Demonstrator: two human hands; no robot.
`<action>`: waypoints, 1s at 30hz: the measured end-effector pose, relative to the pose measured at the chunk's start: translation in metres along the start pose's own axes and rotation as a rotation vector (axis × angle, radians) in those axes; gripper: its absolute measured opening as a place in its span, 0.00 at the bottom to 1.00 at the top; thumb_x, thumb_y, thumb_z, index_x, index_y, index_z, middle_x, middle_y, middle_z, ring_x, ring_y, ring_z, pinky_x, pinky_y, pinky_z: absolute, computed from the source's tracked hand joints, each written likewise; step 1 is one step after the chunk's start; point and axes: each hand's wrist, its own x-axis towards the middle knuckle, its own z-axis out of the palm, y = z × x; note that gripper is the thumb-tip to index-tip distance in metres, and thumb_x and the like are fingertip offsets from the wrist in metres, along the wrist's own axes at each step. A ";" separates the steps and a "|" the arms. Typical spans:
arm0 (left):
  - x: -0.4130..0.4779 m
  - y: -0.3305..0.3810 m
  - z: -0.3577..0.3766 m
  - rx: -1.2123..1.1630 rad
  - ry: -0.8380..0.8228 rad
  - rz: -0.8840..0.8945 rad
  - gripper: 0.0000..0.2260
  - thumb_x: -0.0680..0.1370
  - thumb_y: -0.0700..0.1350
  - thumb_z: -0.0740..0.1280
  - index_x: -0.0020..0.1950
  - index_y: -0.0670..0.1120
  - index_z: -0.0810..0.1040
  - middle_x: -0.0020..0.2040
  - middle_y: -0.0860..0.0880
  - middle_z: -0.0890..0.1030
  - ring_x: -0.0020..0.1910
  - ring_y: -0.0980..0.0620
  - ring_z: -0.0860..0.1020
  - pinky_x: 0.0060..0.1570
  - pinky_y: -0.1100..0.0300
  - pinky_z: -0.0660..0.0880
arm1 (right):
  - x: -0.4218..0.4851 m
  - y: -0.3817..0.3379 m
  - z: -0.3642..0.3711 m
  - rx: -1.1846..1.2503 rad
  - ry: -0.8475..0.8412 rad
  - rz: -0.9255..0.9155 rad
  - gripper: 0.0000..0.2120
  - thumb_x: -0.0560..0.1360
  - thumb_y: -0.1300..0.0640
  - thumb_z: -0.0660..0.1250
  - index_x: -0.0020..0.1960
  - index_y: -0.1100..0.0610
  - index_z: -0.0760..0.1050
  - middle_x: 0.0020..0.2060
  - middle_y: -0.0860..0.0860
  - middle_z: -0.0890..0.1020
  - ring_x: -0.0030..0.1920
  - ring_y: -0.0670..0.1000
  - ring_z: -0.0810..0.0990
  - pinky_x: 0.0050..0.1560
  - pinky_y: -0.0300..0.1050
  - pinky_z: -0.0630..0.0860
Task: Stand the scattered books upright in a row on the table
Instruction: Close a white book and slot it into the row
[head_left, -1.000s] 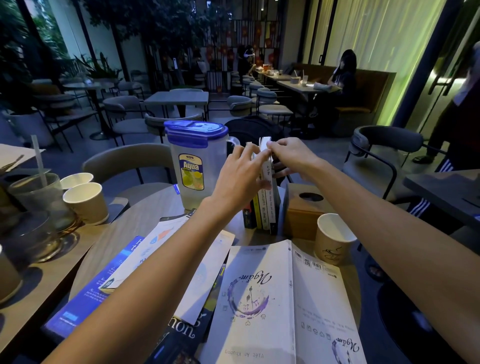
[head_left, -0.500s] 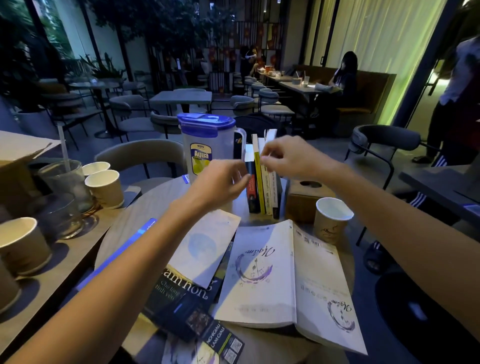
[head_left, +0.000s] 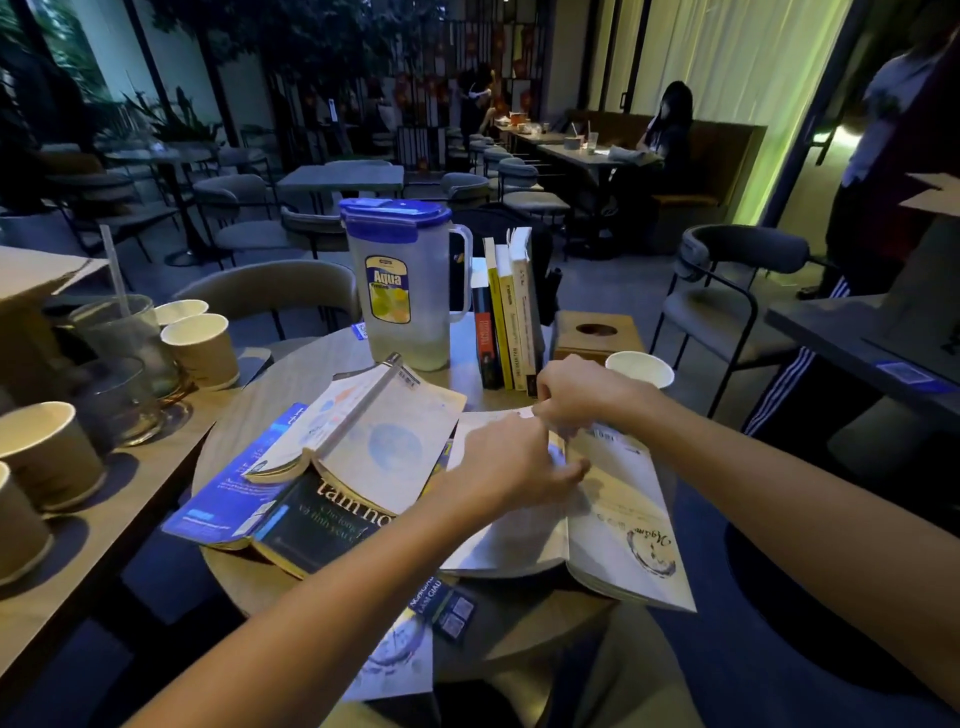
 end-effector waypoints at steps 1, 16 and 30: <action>0.002 -0.002 0.004 -0.012 -0.023 -0.011 0.19 0.76 0.65 0.63 0.39 0.50 0.73 0.36 0.51 0.76 0.38 0.52 0.75 0.35 0.59 0.66 | 0.000 0.001 0.003 0.026 -0.013 0.005 0.06 0.76 0.55 0.69 0.47 0.57 0.82 0.37 0.53 0.86 0.38 0.51 0.86 0.41 0.43 0.83; -0.004 -0.011 -0.003 -0.087 -0.026 -0.045 0.28 0.76 0.68 0.60 0.33 0.44 0.77 0.32 0.47 0.79 0.33 0.49 0.77 0.33 0.56 0.71 | -0.012 0.006 -0.016 0.532 0.076 -0.031 0.04 0.74 0.61 0.74 0.47 0.59 0.81 0.41 0.54 0.84 0.37 0.47 0.82 0.37 0.39 0.78; -0.016 -0.032 -0.097 -0.258 0.187 0.004 0.15 0.81 0.51 0.61 0.46 0.42 0.81 0.40 0.46 0.83 0.34 0.52 0.82 0.30 0.60 0.79 | -0.028 -0.022 -0.083 0.762 0.347 -0.286 0.09 0.81 0.58 0.64 0.54 0.59 0.83 0.45 0.55 0.84 0.42 0.51 0.82 0.40 0.42 0.81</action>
